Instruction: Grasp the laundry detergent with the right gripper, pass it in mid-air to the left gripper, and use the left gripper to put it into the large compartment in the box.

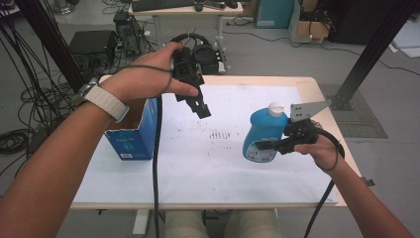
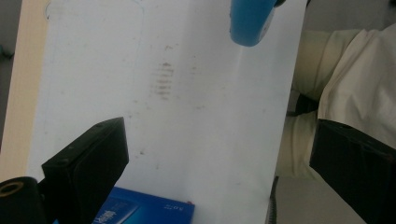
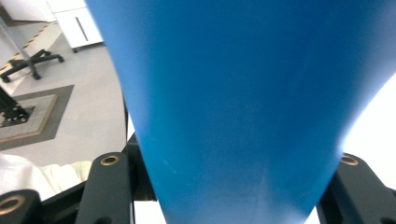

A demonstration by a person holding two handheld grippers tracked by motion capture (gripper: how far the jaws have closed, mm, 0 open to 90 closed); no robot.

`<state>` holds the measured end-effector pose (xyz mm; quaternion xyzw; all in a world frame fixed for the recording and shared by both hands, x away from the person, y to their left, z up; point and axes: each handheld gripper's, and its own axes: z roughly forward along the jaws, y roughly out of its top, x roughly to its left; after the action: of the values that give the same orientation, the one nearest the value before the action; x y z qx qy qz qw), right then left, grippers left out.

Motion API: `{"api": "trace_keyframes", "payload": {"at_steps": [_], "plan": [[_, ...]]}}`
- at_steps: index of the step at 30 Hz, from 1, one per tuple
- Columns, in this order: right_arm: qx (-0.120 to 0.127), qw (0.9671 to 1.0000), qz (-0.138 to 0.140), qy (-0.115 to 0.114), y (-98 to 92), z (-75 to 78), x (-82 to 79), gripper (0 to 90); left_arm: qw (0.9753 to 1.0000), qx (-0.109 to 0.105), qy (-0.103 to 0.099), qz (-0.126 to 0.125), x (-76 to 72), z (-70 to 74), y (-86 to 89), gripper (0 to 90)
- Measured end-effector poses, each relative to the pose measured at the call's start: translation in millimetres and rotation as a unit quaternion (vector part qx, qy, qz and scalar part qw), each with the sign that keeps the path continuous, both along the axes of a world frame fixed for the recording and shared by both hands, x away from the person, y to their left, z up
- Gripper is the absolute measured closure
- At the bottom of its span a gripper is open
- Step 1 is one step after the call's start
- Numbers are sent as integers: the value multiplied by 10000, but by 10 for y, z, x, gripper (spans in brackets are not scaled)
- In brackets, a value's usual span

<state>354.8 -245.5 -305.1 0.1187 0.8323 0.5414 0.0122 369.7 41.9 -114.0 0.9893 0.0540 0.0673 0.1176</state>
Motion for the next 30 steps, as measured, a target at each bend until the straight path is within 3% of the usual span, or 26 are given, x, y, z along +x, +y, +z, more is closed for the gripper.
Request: {"api": "trace_keyframes", "payload": {"at_steps": [16, 30], "plan": [[-138, 9980, 600, -168, 244, 274, 6, 427, 9999, -126, 30, -99, -160, 95, -35, 55], [-193, 9954, 915, -207, 492, 308, -7, 427, 9998, -153, 70, -106, -230, 70, -120, 52]]}}
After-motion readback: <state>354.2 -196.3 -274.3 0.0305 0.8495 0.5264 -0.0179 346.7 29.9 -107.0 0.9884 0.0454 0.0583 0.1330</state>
